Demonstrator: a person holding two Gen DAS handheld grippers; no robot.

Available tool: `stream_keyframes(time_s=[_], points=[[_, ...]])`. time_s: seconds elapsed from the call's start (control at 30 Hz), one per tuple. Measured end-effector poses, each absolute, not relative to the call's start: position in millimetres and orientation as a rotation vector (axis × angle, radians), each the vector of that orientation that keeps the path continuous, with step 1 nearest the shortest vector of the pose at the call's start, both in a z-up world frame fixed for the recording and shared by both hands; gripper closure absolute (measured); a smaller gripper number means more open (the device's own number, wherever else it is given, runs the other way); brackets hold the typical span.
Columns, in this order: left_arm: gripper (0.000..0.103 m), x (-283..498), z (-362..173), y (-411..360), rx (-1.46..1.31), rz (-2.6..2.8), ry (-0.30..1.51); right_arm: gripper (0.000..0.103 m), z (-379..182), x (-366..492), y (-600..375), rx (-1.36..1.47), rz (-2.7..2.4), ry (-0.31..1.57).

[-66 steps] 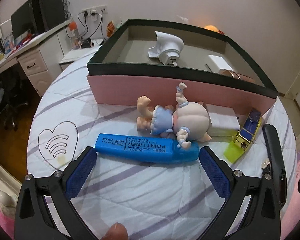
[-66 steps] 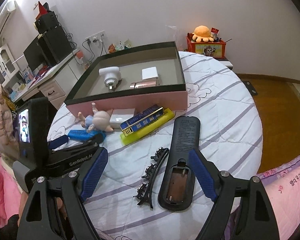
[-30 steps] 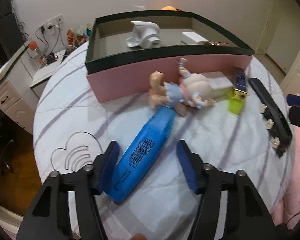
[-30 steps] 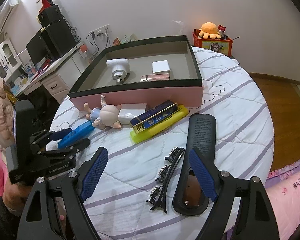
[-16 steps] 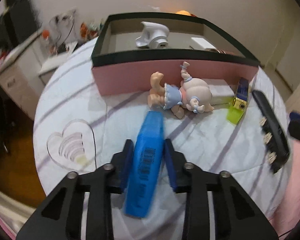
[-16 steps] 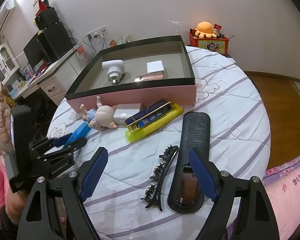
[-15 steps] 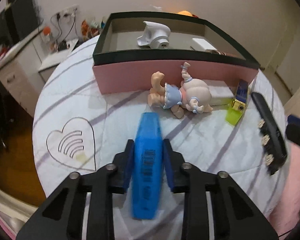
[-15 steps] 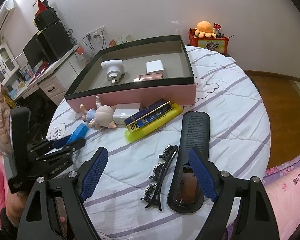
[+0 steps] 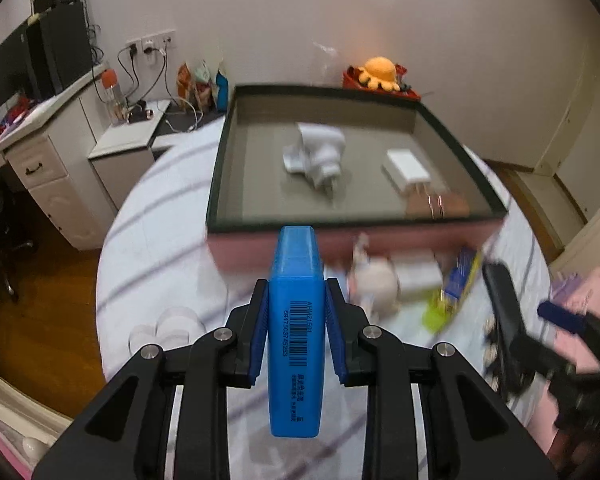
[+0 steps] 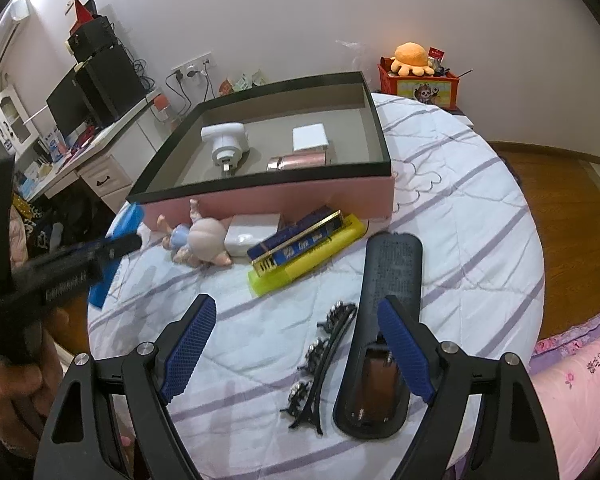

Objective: Organize rigid objects
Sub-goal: 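Close the left tool on the blue highlighter and lift it, then carry the blue highlighter into the pink box and open the left tool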

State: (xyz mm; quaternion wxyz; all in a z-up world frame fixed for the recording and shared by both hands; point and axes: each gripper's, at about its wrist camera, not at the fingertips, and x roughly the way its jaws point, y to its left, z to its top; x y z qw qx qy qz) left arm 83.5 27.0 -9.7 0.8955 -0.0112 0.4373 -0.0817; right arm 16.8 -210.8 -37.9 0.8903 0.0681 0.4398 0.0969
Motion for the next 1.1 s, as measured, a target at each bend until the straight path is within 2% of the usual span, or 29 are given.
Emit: stream_keyframes(time_s=[0.37,0.63,0.83,0.93,1.0,1.03,1.07,1.1], points=[[0.076,159.6,-2.2,12.8,-0.014,-0.147,0.891,0.019,-16.6,71.8,-210.2,0.109,0.178,0.862],[0.076,203.1,-31.2,5.2,-0.016,-0.144,0.96,0.018,-11.9,131.1,-207.1,0.101,0.163,0.84],[0.075,216.2,-50.3,2.8,-0.005,-0.126,1.003,0.018,-19.3,142.1,-217.0,0.122,0.145,0.856],[0.06,211.9,-48.4,-1.6,-0.011,-0.151,0.998,0.018,-20.8,140.0,-219.1,0.123,0.142,0.863],[0.042,205.9,-42.9,-3.8,-0.028,-0.195,0.982,0.018,-20.1,136.7,-219.2,0.121,0.142,0.863],[0.039,202.2,-39.7,-4.6,-0.038,-0.208,0.973,0.018,-18.6,133.1,-219.4,0.119,0.142,0.86],[0.025,197.6,-36.2,-4.8,-0.04,-0.207,0.959,0.018,-17.4,130.4,-219.6,0.119,0.141,0.857],[0.006,189.7,-29.1,-3.8,-0.026,-0.169,0.922,0.019,-15.8,127.6,-219.7,0.119,0.141,0.853]])
